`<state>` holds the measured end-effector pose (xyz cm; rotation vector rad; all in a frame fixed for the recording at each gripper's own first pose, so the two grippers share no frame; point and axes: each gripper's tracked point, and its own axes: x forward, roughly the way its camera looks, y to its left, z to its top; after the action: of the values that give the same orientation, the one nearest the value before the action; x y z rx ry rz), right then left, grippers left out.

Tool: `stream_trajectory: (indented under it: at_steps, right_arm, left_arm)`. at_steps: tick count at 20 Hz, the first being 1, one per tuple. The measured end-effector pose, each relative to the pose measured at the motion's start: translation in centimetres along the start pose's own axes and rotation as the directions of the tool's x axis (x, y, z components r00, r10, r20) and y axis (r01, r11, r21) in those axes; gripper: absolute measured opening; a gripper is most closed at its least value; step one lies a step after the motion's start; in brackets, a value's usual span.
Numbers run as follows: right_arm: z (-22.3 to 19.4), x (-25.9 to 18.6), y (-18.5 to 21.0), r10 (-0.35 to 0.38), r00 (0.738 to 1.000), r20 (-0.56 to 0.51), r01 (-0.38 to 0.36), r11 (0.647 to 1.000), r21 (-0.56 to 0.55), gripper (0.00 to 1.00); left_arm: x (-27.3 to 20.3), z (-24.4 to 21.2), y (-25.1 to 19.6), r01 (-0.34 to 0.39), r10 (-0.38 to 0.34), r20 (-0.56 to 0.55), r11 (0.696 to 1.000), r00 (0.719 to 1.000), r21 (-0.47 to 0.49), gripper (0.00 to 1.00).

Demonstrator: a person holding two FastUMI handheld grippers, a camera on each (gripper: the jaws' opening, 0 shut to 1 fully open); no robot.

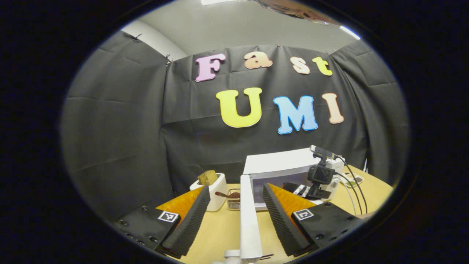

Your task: Open the microwave oven with the left hand, put the food in, and close the microwave oven.

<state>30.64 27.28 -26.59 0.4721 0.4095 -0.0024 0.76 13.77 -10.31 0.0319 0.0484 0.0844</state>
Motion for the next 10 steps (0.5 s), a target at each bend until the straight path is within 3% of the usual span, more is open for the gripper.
stream_trajectory:
  at_steps: [4,7,8,10]
  right_arm:
    - [-0.2,1.8,-0.3,-0.051,0.998,0.026,0.051,0.999,-0.005,0.71]
    - [-0.5,1.3,-1.4,-0.080,0.997,0.018,0.080,0.997,-0.022,0.99]
    - [-0.3,1.0,-1.7,-0.080,0.997,0.022,0.080,0.996,-0.027,0.93]
    - [0.0,0.0,-2.3,-0.085,0.996,0.029,0.087,0.995,-0.043,0.98]
  left_arm:
    - [0.0,0.2,0.7,-0.024,0.024,0.002,0.999,1.000,0.023,0.97]
    - [-0.1,0.2,1.3,-0.042,0.042,0.001,0.999,0.999,0.026,0.97]
    - [-0.2,0.3,1.7,-0.052,0.052,0.004,0.998,0.999,0.025,0.98]
    - [-0.2,0.4,2.6,-0.069,0.068,0.010,0.997,0.998,0.029,0.99]
